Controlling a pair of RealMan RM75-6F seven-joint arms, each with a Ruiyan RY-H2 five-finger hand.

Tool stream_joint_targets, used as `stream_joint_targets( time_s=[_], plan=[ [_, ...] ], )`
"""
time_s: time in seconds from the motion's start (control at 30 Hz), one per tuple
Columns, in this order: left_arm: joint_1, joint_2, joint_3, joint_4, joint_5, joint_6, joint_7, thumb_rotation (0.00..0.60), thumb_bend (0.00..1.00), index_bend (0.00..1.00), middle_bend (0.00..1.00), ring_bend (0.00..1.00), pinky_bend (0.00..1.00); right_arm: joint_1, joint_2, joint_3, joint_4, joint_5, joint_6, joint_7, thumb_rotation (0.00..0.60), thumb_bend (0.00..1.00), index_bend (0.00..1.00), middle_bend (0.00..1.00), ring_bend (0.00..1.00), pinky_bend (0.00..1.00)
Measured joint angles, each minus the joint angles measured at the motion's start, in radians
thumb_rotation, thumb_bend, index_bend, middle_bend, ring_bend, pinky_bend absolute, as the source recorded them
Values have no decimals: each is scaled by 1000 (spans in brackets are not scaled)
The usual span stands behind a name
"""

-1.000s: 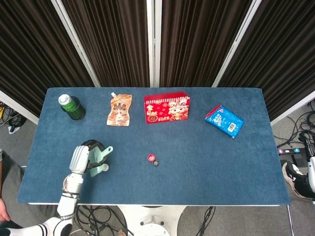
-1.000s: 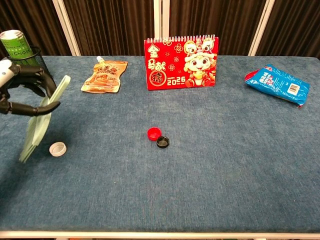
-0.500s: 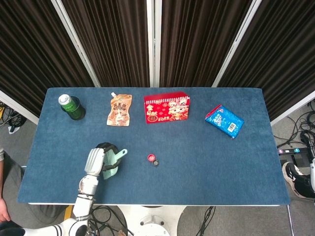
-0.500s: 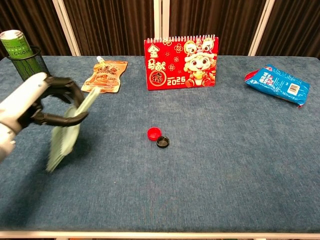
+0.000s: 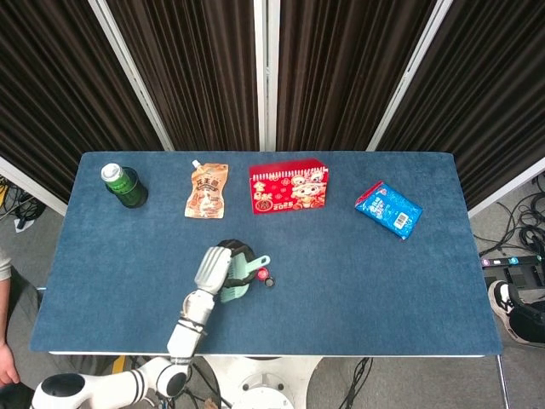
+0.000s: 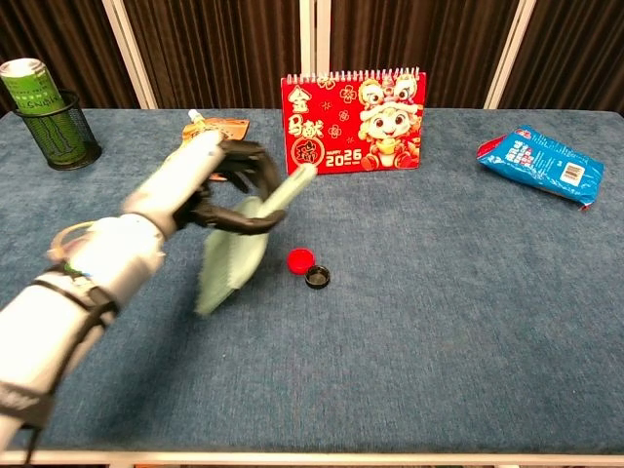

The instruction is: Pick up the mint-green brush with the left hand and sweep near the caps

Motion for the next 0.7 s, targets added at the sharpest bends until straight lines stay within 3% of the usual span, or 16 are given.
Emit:
stream_joint_targets(
  time_s=[0.53, 0.7],
  plan=[
    [-151, -92, -65, 73, 0, -108, 1, 600, 409, 553, 587, 369, 372, -23, 0, -4, 15, -4, 27, 22, 600, 254, 25, 180, 0, 39],
    [-161, -77, -96, 65, -2, -80, -5, 600, 409, 554, 587, 369, 373, -32, 1, -5, 19, -8, 40, 29, 600, 254, 25, 180, 0, 39]
  ],
)
